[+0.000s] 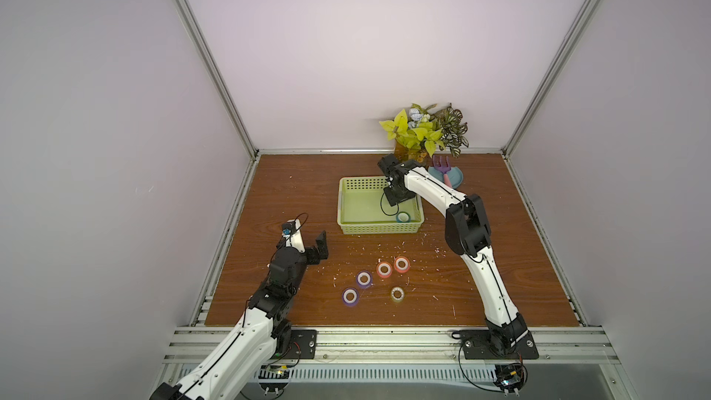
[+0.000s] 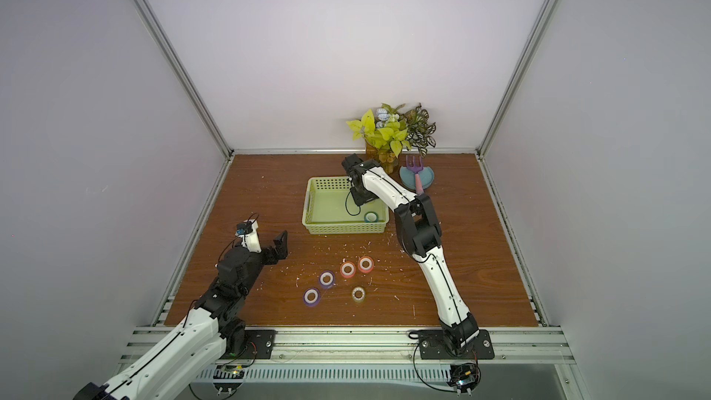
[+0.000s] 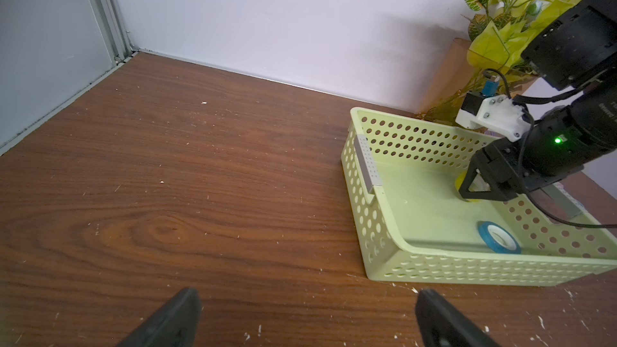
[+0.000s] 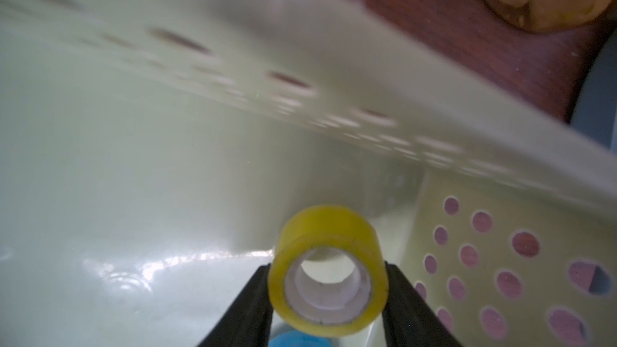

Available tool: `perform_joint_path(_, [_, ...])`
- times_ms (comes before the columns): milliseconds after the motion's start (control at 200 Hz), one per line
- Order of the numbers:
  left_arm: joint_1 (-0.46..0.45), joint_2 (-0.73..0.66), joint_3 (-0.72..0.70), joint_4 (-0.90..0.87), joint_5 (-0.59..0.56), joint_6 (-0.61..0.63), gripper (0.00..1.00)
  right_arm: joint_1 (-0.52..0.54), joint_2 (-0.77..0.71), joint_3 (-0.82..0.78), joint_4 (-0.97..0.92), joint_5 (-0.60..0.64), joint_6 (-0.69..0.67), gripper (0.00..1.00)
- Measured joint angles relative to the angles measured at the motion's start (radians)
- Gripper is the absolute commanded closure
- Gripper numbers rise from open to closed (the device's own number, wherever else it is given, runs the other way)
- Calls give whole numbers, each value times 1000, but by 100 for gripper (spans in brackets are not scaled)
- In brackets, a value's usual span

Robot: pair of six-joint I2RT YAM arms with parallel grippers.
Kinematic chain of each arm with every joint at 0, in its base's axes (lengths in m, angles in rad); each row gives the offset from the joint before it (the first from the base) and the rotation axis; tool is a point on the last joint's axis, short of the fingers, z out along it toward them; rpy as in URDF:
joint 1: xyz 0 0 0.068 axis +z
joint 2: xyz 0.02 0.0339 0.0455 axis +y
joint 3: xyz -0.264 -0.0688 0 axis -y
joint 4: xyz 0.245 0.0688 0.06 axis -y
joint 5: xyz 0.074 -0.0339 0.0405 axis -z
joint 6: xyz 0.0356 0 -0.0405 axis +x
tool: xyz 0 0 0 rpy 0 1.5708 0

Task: Put the transparent tape into the storage box
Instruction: Place the tape in the storage box, then pick up the tape from the center of the board.

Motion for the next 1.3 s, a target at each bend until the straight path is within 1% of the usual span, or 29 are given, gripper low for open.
perform_joint_path(110, [0,0,0,0,0,0,0,0,0,11,-4,0,-4,31])
perform_joint_path(365, [0,-2,0,0,0,0,0,0,-14,77,-24,-16,-5,22])
perform_joint_path(445, [0,-9,0,-1,0,0,0,0,-45,62,-23,-38,-5,18])
perform_joint_path(525, [0,-23,0,-3,-5,-1,0,0,-116,-3,-3,-66,-6,15])
perform_joint_path(616, [0,-38,2,-16,-11,-7,0,0,-240,-119,38,-96,-5,10])
perform_joint_path(636, [0,-39,3,-21,-10,-10,0,0,-277,-153,55,-106,-4,4])
perform_joint_path(656, [0,-41,6,-30,-10,-11,0,-1,-306,-183,67,-111,-5,1])
perform_joint_path(721, [0,-40,24,-61,-7,-17,0,-6,-416,-293,126,-126,1,1])
perform_joint_path(856, [0,1,103,-126,16,-31,0,-24,-667,-588,293,-162,14,1])
perform_joint_path(931, [0,46,157,-165,46,-42,0,-49,-804,-775,406,-188,26,1])
perform_joint_path(1076, [-2,162,256,-238,103,-59,0,-93,-1042,-1128,611,-192,56,1])
perform_joint_path(1176, [-7,214,289,-283,145,-71,0,-98,-1147,-1287,703,-191,74,1])
perform_joint_path(1301, [-31,253,327,-352,181,-85,0,-98,-1231,-1424,809,-191,95,1])
